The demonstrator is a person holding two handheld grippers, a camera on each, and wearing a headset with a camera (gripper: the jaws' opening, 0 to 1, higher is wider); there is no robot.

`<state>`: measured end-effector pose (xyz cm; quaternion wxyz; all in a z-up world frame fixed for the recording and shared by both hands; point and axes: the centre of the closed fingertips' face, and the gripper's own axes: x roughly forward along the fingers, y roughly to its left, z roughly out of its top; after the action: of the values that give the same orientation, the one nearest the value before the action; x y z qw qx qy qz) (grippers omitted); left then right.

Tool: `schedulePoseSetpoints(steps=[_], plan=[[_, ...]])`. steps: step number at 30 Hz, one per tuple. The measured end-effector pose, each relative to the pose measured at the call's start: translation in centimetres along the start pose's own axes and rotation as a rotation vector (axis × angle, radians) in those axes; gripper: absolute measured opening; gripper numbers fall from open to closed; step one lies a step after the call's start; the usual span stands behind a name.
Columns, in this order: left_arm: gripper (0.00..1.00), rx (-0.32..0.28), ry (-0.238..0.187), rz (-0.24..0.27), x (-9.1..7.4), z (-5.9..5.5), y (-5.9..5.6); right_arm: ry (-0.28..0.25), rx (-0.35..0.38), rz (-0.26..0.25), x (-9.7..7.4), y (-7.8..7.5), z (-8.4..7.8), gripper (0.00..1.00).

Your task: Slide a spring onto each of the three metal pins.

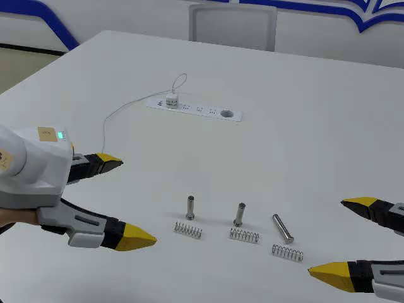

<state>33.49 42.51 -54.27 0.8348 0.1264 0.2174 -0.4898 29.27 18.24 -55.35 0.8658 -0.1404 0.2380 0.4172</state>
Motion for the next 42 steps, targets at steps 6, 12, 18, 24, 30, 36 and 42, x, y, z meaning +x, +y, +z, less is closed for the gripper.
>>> schedulePoseSetpoints(steps=[6, 12, 18, 24, 30, 36, 42], plan=[[1.00, 0.014, 0.008, 0.006, 0.1, 0.3, 0.2, -0.006, 0.018, -0.020, -0.2, -0.2, -0.2, 0.84], [1.00, 0.020, 0.003, 0.007, 0.0, 0.8, 0.3, -0.001, 0.018, -0.023, -0.5, -0.2, -0.4, 0.84], [1.00, 0.021, 0.005, -0.001, 0.0, 0.8, 0.1, -0.005, 0.024, -0.027, -0.7, -0.3, -0.4, 0.83], [1.00, 0.019, 0.021, -0.001, -0.1, 0.4, 0.2, -0.003, 0.026, -0.017, -0.7, -0.1, -0.4, 0.83], [1.00, 0.013, 0.025, 0.001, -0.2, 0.1, 0.6, 0.002, 0.026, -0.014, -0.7, -0.1, -0.5, 0.83], [0.99, 0.013, 0.039, 0.002, -0.1, -0.2, 0.9, 0.007, 0.025, -0.012, -0.5, -0.2, -0.5, 0.83], [0.99, 0.023, 0.050, -0.008, 0.2, -0.4, 0.8, 0.024, 0.024, -0.003, -0.2, -0.1, -1.0, 0.83]])
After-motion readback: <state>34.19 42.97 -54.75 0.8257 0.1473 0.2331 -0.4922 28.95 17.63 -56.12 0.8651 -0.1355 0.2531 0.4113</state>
